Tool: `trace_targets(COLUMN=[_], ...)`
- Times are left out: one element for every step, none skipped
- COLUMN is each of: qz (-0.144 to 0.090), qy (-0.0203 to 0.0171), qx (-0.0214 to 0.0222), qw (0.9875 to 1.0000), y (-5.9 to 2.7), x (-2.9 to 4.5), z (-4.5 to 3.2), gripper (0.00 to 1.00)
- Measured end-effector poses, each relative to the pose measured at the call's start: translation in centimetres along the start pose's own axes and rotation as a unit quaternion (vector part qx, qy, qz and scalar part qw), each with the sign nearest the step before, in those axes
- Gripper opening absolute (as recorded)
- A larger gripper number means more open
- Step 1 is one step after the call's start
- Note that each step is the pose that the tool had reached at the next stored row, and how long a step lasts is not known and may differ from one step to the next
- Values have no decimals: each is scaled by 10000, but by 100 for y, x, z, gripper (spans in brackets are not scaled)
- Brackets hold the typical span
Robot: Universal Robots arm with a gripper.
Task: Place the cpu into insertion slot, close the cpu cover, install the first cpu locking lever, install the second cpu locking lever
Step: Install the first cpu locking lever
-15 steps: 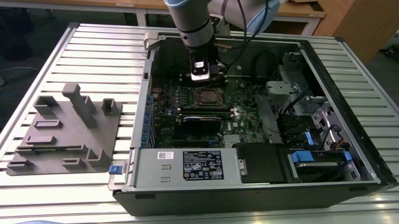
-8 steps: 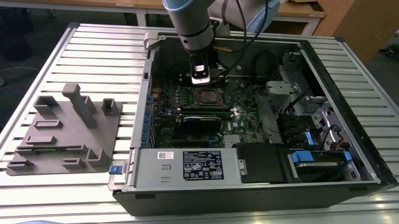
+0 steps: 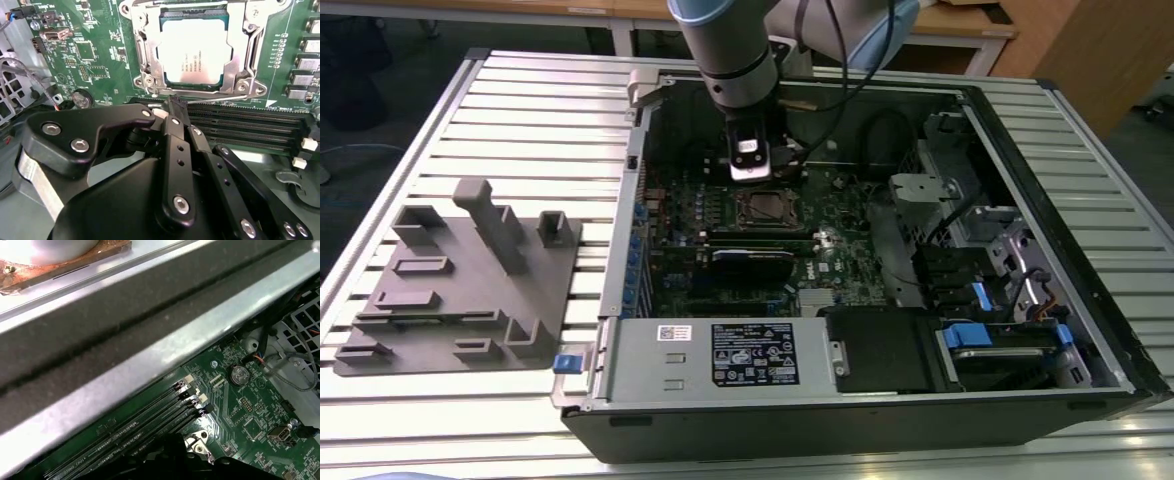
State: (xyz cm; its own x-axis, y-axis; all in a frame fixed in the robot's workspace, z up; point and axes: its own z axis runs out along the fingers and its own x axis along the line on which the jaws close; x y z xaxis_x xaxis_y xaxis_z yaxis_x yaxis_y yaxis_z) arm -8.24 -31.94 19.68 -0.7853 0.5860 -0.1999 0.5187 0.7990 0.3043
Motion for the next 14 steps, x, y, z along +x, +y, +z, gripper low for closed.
trace_targets(qz=[0,0,0,0,0,0,0,0,0,0,0,0,0,0], qy=[0,0,0,0,0,-1,0,0,0,0,0,0,0,0], qx=[0,1,0,-1,-2,-2,0,0,0,0,0,0,0,0], qw=[10000,10000,10000,10000,10000,10000,10000,10000,10000,10000,10000,10000,10000,10000], y=[4,7,9,9,10,9,10,11,11,11,11,11,11,11], x=[-2,-4,-6,-6,-6,-6,-7,-7,-7,-7,-7,-7,-7,-7], z=[-11,-21,-26,-27,-27,-27,-31,-33,-33,-33,-33,-33,-33,-34], gripper=[11,11,11,11,11,11,11,11,11,11,11,11,11,11])
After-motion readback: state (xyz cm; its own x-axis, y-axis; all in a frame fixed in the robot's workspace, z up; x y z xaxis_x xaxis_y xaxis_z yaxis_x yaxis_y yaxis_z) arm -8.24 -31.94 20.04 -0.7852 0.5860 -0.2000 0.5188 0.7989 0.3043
